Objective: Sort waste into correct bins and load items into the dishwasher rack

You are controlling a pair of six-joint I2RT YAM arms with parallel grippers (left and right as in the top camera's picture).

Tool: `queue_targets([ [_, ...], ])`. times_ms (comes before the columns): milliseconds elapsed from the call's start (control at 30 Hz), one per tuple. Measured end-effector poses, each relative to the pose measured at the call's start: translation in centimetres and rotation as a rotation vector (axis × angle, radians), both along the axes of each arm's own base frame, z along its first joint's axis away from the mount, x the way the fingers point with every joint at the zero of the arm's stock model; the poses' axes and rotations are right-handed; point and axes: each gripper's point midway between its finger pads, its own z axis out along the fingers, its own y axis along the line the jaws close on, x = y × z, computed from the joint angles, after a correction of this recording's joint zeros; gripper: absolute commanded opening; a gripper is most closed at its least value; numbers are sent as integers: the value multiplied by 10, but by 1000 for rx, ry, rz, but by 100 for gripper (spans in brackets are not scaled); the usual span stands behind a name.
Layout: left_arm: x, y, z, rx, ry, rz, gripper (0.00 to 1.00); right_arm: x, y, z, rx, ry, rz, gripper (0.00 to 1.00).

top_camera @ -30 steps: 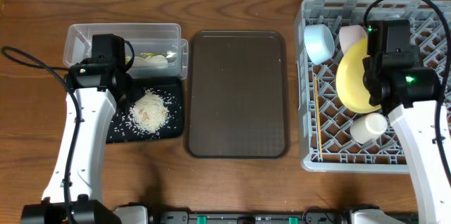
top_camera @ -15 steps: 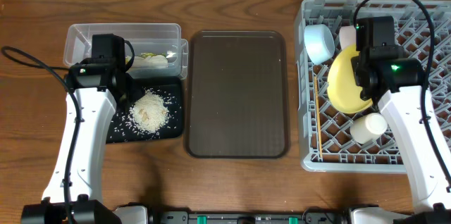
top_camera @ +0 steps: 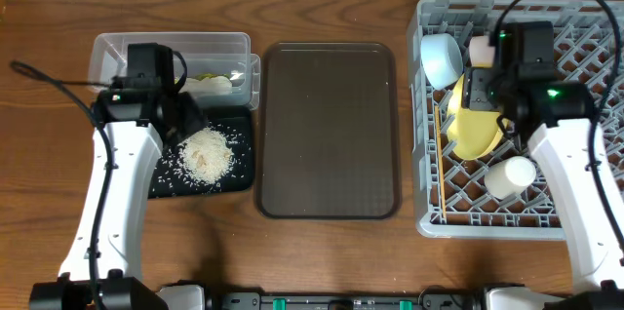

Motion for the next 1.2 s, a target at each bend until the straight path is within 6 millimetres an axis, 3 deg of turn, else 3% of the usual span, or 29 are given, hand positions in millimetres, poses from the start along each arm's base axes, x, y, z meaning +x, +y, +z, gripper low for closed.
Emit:
queue_targets([
  [167, 16, -36, 8, -15, -45, -229, 89, -9, -7, -1, 139, 24, -7, 99],
  [300, 0, -58, 4, -26, 24, -347, 89, -31, -10, -10, 197, 112, -22, 99],
  [467, -36, -59, -5, -41, 176, -385, 89, -51, -7, -18, 233, 195, -27, 99],
  [633, -43, -60, 4, -36, 123, -401, 89, -63, -4, -17, 241, 150, -15, 99],
  [767, -54, -59, 30, -17, -60, -408, 89, -85, -1, -10, 226, 4, 12, 99],
  [800, -57, -58, 41, -10, -140, -410, 93, -90, -1, -7, 220, -36, 16, 99],
  [967, -82, -56, 87, 25, -452, -413, 93, -126, -4, 11, 171, -220, 14, 99],
  [1200, -112, -53, 127, 49, -667, -407, 94, -163, -4, 27, 149, -313, 14, 99],
])
